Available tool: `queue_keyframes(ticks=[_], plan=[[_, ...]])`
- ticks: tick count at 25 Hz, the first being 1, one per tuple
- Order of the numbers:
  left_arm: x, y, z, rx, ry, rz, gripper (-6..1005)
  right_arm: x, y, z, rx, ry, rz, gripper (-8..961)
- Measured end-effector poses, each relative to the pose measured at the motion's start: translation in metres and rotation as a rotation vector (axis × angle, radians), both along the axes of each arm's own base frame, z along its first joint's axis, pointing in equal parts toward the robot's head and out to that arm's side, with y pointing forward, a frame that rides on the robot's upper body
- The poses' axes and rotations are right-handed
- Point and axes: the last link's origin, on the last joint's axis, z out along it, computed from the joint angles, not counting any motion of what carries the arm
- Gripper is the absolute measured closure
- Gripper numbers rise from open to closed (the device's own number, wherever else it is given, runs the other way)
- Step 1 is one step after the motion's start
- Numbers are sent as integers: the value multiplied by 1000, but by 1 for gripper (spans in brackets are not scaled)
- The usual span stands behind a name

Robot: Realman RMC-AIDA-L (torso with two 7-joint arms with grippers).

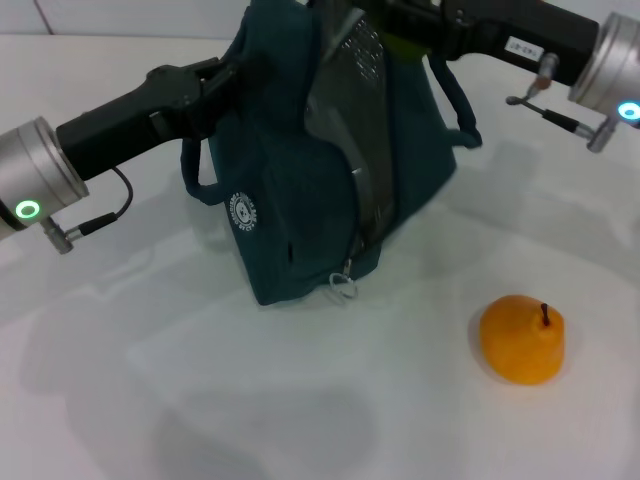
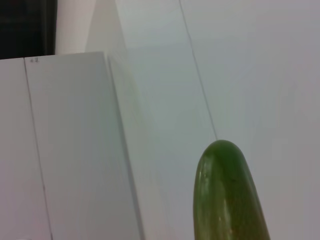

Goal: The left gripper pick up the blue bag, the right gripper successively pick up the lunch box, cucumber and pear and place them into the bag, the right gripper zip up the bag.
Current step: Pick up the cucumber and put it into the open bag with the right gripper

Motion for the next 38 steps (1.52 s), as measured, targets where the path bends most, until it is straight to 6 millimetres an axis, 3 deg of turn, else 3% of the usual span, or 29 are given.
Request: queue_keyframes(ticks=[9,20,38], plan=[[6,1,3,44,-13,-43,953,-22,0,-14,-82,26,1,320],[5,2,4,48,-2,-45,955,0,10,-33,7,-121,-93,321],[7,5,6,51,8,-55,955,-5,12,-51,59,-275,-31,321]])
